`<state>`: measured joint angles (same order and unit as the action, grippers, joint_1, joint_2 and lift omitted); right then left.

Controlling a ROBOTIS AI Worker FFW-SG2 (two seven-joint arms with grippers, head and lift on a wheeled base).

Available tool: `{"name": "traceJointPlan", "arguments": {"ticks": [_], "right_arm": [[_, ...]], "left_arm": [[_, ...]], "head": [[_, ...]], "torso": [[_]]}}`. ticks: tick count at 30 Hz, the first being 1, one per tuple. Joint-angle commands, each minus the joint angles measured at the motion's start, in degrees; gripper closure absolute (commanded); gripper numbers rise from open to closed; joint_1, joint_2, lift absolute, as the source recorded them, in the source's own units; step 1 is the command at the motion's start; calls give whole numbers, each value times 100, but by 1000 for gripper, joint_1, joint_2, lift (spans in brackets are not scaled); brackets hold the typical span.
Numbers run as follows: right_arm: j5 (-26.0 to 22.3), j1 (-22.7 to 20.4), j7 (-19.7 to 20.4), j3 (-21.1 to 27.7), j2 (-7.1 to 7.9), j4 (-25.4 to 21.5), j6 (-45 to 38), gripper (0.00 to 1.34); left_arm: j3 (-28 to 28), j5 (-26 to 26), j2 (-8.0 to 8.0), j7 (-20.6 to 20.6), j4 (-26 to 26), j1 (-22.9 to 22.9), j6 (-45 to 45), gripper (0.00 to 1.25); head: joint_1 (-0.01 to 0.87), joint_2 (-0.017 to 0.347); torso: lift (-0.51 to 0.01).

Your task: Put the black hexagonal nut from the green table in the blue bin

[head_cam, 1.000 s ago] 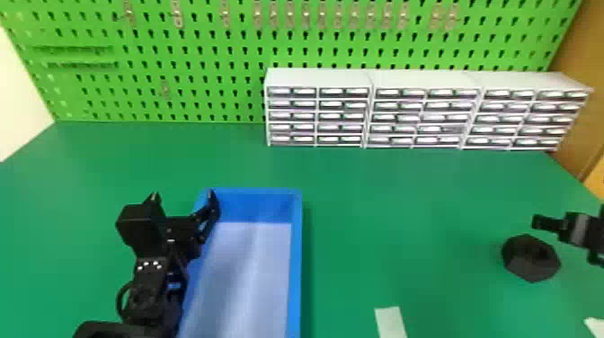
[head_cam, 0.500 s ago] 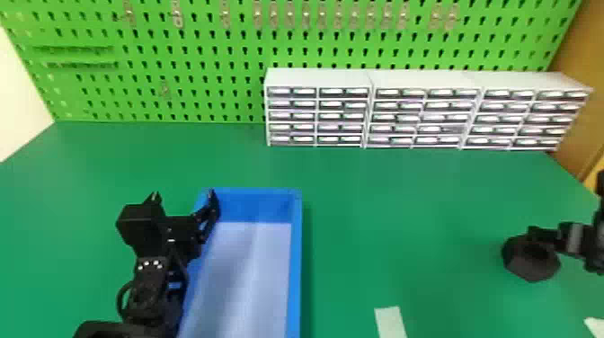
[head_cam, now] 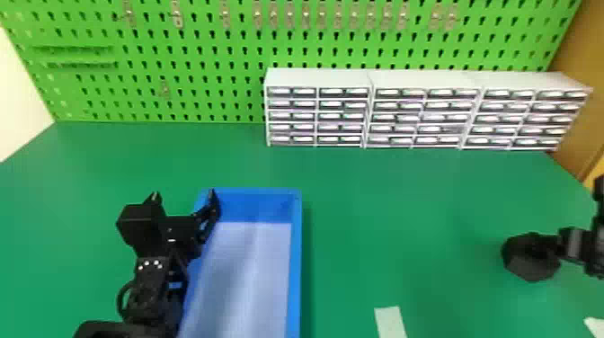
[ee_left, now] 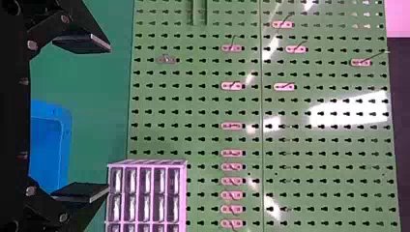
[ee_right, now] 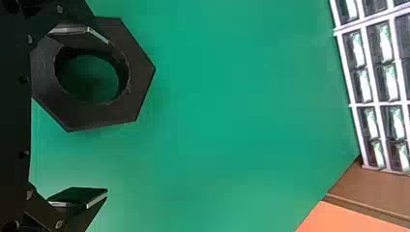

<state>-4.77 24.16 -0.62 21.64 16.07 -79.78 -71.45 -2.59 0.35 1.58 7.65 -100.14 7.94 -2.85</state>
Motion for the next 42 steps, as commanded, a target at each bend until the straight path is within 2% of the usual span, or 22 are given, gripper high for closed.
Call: {"name": "traceJointPlan", "arguments": {"ticks": [1, 8, 17, 25, 27, 30, 31, 36, 38, 42], "right_arm": [[20, 115, 0, -37, 80, 252, 70, 200], [82, 256, 0, -46, 124, 560, 202, 200], [99, 520, 0, -142, 230, 1175, 307, 200], [108, 783, 0, -371, 344, 1685, 448, 208], [99, 792, -9, -371, 344, 1685, 465, 298], [47, 792, -9, -309, 318, 1685, 465, 671], [47, 792, -9, -301, 318, 1685, 465, 723], [11, 810, 0, -327, 318, 1685, 395, 832], [-68, 810, 0, -257, 318, 1720, 386, 915], [-323, 792, 0, -204, 362, 1781, 378, 998]], "left_arm": [[-4, 0, 0, -1, -5, -3, -5, 249], [-13, 0, 0, -1, -5, -12, -5, 249], [-13, -9, 0, -1, 4, -30, -14, 249], [5, -17, 0, -1, 4, -30, -23, 249], [5, -17, 0, 8, 4, -30, -23, 249], [5, -17, 0, 8, 4, -30, -23, 249], [5, -17, 0, -1, 4, -30, -23, 249], [5, -17, 0, 8, 4, -30, -23, 249], [5, -26, 0, 8, 4, -39, -23, 249], [5, -26, 0, 8, 4, -47, -23, 249]], "head": [[657, 57], [657, 57], [657, 57], [657, 57], [657, 57], [657, 57], [657, 57], [657, 57], [657, 57], [657, 57]], "torso": [[-95], [-95], [-95], [-95], [-95], [-95], [-95], [-95], [-95], [-95]]}}
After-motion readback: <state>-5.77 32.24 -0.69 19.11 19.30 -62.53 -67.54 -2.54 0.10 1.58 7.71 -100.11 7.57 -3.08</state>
